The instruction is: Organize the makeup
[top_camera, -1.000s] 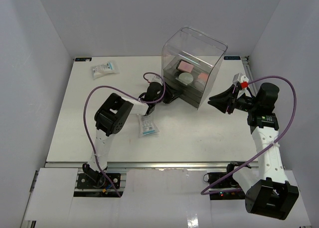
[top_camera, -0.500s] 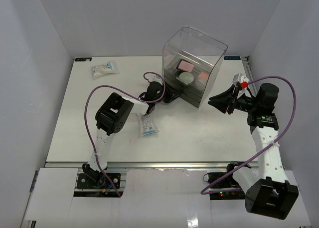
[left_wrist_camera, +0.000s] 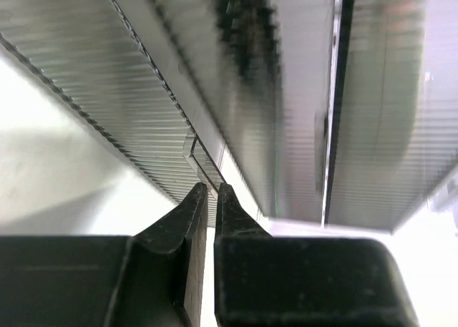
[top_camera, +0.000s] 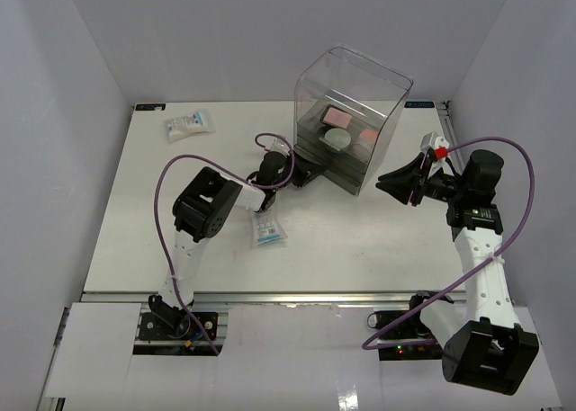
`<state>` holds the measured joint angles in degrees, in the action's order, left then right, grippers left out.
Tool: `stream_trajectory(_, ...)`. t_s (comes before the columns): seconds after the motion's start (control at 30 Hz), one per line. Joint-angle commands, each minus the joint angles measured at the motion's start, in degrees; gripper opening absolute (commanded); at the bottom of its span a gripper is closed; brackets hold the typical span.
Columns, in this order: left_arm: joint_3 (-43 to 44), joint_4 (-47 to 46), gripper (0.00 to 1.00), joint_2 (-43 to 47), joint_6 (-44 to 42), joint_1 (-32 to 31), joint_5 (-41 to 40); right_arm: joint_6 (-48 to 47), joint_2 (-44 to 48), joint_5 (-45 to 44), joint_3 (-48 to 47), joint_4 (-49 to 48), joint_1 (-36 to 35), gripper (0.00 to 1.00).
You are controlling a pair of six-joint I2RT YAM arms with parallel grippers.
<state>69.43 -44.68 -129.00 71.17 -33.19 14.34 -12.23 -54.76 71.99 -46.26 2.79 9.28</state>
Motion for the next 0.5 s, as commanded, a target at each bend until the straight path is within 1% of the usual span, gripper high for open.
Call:
stream_trajectory(0.0, -7.3, 1.2, 0.00, 6.0, -5.8, 1.7, 2.0, 0.0, 0.0, 0.5, 0.1, -2.0, 0.4, 0.31)
stream_trajectory(0.17, -14.5, -0.1, 0.00, 11.3, -8.1, 1.7, 4.1, 0.4, -0.1, 0.6, 0.5, -2.1, 0.3, 0.31)
stream_trajectory(0.27, -15.4, 0.5, 0.01, 12.4, -8.9, 1.8, 4.2, 1.0, -0.3, 0.5, 0.9, -4.0, 0.4, 0.31)
stream_trajectory(0.4, -15.0, 2.1, 0.28, 14.5, -10.4, 2.0, 4.1, 3.3, -0.4, 0.4, 2.3, -6.7, 0.4, 0.32)
stream_trajectory(0.47, -14.6, 2.8, 0.40, 15.5, -11.4, 2.3, 4.6, 3.8, -0.5, 0.6, 2.7, -7.5, 0.3, 0.34)
